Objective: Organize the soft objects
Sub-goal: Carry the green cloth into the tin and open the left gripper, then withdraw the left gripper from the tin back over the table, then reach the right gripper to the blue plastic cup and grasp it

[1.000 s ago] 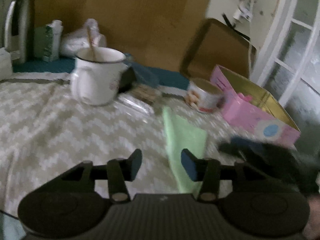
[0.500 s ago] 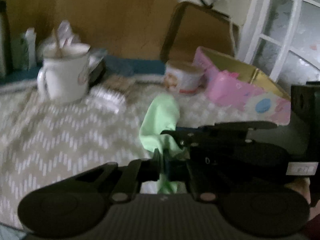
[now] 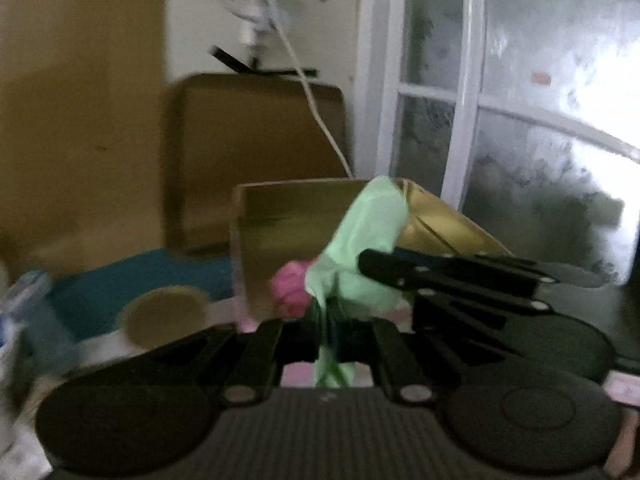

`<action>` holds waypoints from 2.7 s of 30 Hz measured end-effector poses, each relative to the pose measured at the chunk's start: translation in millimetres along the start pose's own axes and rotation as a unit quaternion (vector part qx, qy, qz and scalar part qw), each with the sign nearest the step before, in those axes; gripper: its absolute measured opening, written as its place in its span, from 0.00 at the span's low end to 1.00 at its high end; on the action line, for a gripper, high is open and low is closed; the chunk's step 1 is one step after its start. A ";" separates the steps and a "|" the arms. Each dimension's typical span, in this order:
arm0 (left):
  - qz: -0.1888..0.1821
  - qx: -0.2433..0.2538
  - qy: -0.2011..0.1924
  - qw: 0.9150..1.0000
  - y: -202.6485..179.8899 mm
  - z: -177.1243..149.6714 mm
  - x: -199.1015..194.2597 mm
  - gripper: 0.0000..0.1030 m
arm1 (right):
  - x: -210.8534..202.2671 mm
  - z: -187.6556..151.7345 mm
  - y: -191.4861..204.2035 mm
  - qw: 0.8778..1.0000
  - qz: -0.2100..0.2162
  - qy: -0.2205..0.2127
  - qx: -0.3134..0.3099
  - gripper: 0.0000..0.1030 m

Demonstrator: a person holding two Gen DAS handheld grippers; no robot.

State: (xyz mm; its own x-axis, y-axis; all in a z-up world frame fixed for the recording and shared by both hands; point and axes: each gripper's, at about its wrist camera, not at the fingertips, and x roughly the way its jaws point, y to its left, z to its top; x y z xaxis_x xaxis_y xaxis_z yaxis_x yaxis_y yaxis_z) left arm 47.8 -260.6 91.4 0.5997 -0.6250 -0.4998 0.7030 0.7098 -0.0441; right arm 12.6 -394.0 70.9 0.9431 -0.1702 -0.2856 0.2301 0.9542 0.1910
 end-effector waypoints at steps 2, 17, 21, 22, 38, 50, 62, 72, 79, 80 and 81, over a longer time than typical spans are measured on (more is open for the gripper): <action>-0.003 0.010 0.013 1.000 -11.2 9.4 32.4 0.04 | 10.9 -0.8 -23.9 1.000 -0.028 0.011 0.007 0.08; 0.095 0.023 0.059 0.993 -27.7 12.7 103.2 0.37 | 15.0 -7.5 -74.4 0.983 -0.146 -0.015 0.107 0.63; 0.117 0.013 0.043 0.992 -20.5 2.2 72.2 0.43 | -6.4 -6.1 -44.1 0.988 -0.120 -0.038 0.093 0.63; 0.124 0.010 0.038 0.992 -17.4 -1.6 65.0 0.43 | -11.6 -6.5 -34.7 0.989 -0.111 -0.042 0.088 0.63; 0.226 -0.086 0.052 0.969 80.2 -89.0 -45.7 0.45 | -11.2 -31.9 106.1 1.000 0.025 0.011 -0.008 0.63; 0.276 -0.138 0.063 0.949 145.6 -135.9 -82.9 0.45 | 16.3 -40.4 151.9 0.994 0.068 0.062 -0.056 0.63; 0.261 -0.153 0.042 0.952 166.6 -146.6 -89.7 0.50 | 94.4 -19.1 187.6 0.983 0.111 0.127 -0.067 0.63; 0.257 -0.146 0.041 0.955 165.6 -146.6 -87.5 0.50 | 219.6 -25.4 224.7 0.955 0.131 0.257 -0.066 0.78; 0.251 -0.146 0.040 0.956 169.2 -146.5 -88.6 0.52 | 221.0 -23.1 210.8 0.955 0.139 0.260 -0.023 0.77; 0.250 -0.145 0.040 0.956 169.3 -146.4 -88.6 0.52 | 217.5 -21.6 209.8 0.957 0.141 0.253 -0.024 0.77; 0.250 -0.145 0.040 0.956 169.1 -146.4 -88.5 0.52 | 212.2 -20.1 208.8 0.959 0.142 0.244 -0.028 0.77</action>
State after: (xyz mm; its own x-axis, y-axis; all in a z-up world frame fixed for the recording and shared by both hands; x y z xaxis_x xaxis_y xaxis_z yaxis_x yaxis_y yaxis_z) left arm 57.7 -37.7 1.5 0.7935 -0.1653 -0.5857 0.1932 0.9810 -0.0151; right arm 255.9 -225.9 31.3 0.7375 0.2212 -0.6381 -0.0452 0.9589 0.2802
